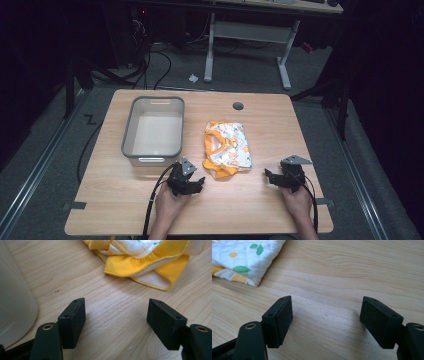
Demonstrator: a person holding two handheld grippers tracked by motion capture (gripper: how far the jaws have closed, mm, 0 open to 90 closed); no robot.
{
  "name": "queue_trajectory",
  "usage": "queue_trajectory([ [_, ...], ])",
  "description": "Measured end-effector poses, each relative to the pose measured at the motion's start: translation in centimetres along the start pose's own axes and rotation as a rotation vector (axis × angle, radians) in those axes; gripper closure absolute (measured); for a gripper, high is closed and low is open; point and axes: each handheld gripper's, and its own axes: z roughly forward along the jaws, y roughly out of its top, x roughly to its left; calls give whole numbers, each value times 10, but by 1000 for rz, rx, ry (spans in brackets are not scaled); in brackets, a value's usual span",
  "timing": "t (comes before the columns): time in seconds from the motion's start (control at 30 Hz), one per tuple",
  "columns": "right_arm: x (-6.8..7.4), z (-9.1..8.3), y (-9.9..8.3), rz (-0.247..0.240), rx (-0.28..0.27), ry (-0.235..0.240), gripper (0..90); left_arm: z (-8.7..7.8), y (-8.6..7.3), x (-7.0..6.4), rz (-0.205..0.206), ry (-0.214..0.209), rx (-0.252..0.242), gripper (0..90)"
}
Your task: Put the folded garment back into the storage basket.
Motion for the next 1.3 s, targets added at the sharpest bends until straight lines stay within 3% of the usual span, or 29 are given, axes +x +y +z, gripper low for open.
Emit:
queue_trajectory([
  [1.07,0,1,1,3,0,-3,265,1,1,0,-5,7,-1,310],
  [1.13,0,1,1,2,0,-4,265,1,1,0,-18,6,-6,324],
  [1.2,0,1,1,3,1,-4,265,0,2,1,-55,-25,-11,334],
  [1.3,0,1,1,2,0,-4,265,1,3,0,-53,-28,-8,330],
])
